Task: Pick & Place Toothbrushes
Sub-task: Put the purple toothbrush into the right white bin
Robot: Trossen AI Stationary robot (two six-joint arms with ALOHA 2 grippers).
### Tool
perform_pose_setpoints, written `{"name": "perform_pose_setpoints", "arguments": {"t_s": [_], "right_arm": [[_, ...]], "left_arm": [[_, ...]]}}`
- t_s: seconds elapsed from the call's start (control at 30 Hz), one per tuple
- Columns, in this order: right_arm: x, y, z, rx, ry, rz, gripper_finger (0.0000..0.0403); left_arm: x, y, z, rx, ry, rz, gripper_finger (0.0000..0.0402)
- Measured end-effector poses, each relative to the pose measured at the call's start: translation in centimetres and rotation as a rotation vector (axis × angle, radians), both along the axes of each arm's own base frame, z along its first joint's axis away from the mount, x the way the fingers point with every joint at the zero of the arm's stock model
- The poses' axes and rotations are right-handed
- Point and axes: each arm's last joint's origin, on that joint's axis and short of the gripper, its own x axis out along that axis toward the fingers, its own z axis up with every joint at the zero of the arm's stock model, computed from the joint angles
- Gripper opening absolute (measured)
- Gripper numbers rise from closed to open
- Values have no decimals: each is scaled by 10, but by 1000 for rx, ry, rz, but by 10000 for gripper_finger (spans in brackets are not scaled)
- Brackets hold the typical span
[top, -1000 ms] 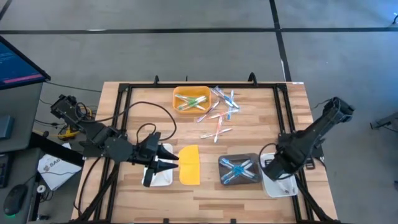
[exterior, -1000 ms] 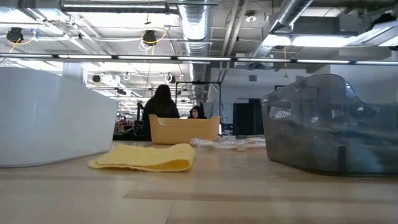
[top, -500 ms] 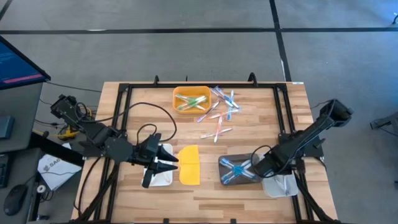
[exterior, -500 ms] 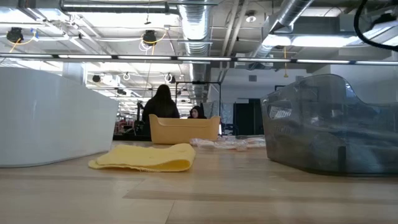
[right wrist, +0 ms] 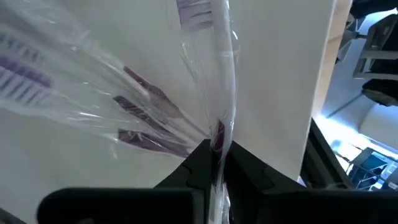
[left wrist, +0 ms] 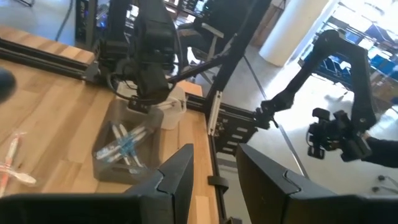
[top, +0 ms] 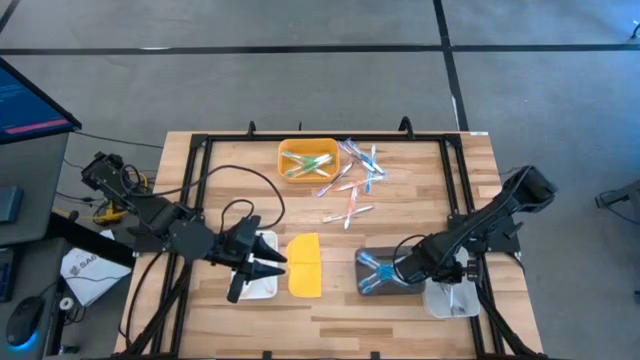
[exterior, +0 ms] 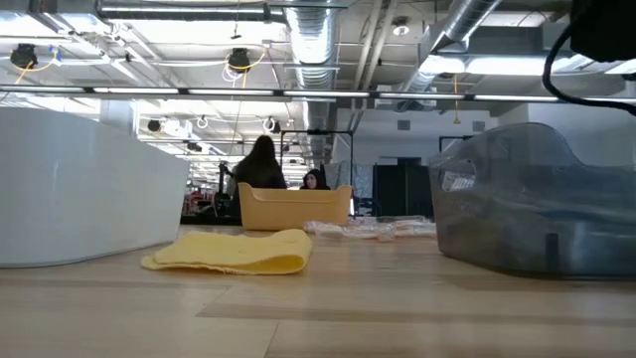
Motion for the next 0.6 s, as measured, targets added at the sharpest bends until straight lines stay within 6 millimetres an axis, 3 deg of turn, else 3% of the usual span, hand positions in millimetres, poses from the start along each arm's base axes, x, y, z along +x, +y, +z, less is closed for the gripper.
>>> {"name": "perform_pose_setpoints", "arguments": {"t_s": [0.27,0.6], "right_arm": [[0,0,0,-18,-17,4,62],[6,4,7,-43,-73,23,172]], "left_arm": [[-4,1,-1,7,29,-32,117],[-9,6,4,16,6,-18,117]]}}
